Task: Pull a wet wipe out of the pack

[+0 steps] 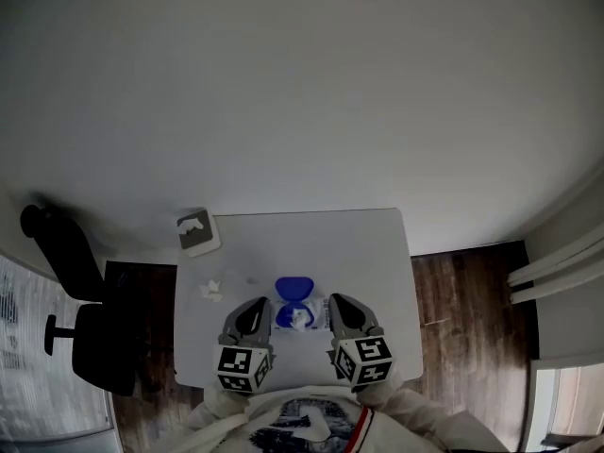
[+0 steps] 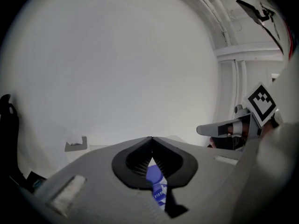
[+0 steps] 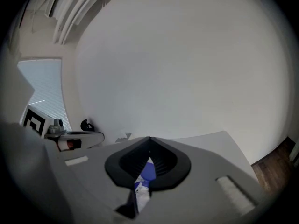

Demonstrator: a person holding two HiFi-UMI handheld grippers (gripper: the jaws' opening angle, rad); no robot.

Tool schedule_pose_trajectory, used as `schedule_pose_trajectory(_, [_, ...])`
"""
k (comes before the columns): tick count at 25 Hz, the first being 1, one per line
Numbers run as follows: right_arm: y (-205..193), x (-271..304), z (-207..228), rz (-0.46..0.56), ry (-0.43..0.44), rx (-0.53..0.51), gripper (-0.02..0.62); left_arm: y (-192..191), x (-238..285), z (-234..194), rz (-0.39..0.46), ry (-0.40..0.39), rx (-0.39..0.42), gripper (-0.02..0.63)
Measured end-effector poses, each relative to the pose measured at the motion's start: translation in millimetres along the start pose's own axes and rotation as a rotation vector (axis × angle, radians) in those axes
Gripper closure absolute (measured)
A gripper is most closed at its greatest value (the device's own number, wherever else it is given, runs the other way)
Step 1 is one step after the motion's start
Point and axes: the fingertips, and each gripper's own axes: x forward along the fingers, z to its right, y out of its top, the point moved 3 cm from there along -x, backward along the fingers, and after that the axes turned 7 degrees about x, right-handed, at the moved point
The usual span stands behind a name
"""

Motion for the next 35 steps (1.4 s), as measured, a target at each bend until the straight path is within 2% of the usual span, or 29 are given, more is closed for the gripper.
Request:
schedule_pose_trajectory(5, [0,4,-8,-0.008,0.013,-0.005,0.588,3,5,-4,0.007,-0.036,0.005,0.601])
schedule_pose_trajectory(7, [-1,6,-12,-0.015,0.025,-0.008,0.535,2,5,-6,0.002,-0.043,0.004,0.601])
schedule_pose_trajectory(11, [-6,10,-17,-0.029,0.042,0.009,0.501,-1,5,-11,0.005,-0.064,-0.014,0.601])
schedule_pose_trajectory(18, [-13,17,-22,-0.078,0.085,-0.006,0.367,0,3,-13,0.021,-0.089,-0.024,0.601])
schedule_pose_trajectory(21, [-21,22,-22,-0.113,0.117,-0.002,0.331,0,1,-17,0.022,-0.08,-0.033,0.601])
schedule_pose_trajectory(23, [-29,28,-24,-0.155,0.174,0.012,0.259,-2,1,-21,0.021,-0.072,-0.037,0.601])
schedule_pose_trajectory(25, [-40,32,-25,-0.205,0.216,-0.003,0.217,-3,1,-21,0.018,-0.07,-0.038,0.601])
schedule_pose_trajectory(30, [-81,39,-19,-0.355,0.275,-0.086,0.19,-9,-4,-21,0.004,-0.059,-0.043,0.601])
schedule_pose_trajectory(35, [-127,51,-10,-0.491,0.295,-0.222,0.173,-10,-6,-22,0.004,-0.057,-0.044,0.601])
